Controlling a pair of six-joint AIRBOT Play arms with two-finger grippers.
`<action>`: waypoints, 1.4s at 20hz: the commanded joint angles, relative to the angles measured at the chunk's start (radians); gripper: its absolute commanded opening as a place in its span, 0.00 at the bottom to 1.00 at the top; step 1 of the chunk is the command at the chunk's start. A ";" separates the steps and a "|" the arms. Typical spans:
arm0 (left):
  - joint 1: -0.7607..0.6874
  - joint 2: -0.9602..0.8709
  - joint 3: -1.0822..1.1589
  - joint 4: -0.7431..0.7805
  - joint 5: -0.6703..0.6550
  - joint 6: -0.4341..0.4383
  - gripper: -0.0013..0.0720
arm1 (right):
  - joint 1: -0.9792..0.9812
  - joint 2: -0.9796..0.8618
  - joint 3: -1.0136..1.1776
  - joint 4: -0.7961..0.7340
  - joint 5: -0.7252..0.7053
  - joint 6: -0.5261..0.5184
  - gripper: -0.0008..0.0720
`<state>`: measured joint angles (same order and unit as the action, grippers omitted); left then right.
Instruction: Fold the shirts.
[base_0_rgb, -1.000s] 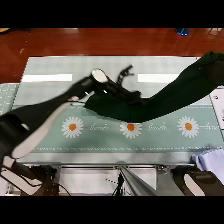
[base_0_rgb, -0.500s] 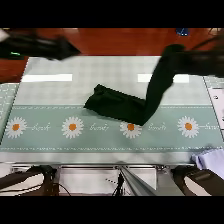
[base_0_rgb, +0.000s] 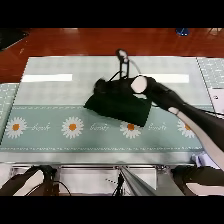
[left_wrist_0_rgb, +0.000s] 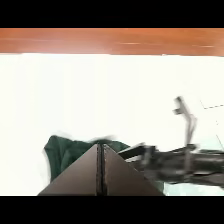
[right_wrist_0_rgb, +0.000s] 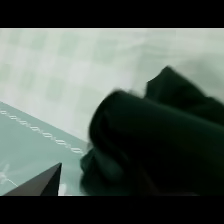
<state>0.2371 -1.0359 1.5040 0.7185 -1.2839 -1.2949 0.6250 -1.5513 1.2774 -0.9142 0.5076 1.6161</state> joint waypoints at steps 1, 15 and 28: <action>0.012 0.023 0.000 0.001 -0.031 0.000 0.06 | 0.021 -0.042 0.000 0.108 -0.082 -0.008 0.75; 0.012 0.002 -0.003 0.114 -0.061 0.001 0.07 | -0.933 0.414 -0.309 -0.197 0.804 -0.216 0.84; 0.012 -0.044 -0.005 0.114 -0.064 0.000 0.47 | -0.523 0.218 -0.653 0.459 0.193 -0.372 0.82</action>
<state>0.2485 -1.0744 1.4994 0.8322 -1.3479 -1.2945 -0.0132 -1.2762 0.6399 -0.6128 0.8707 1.2667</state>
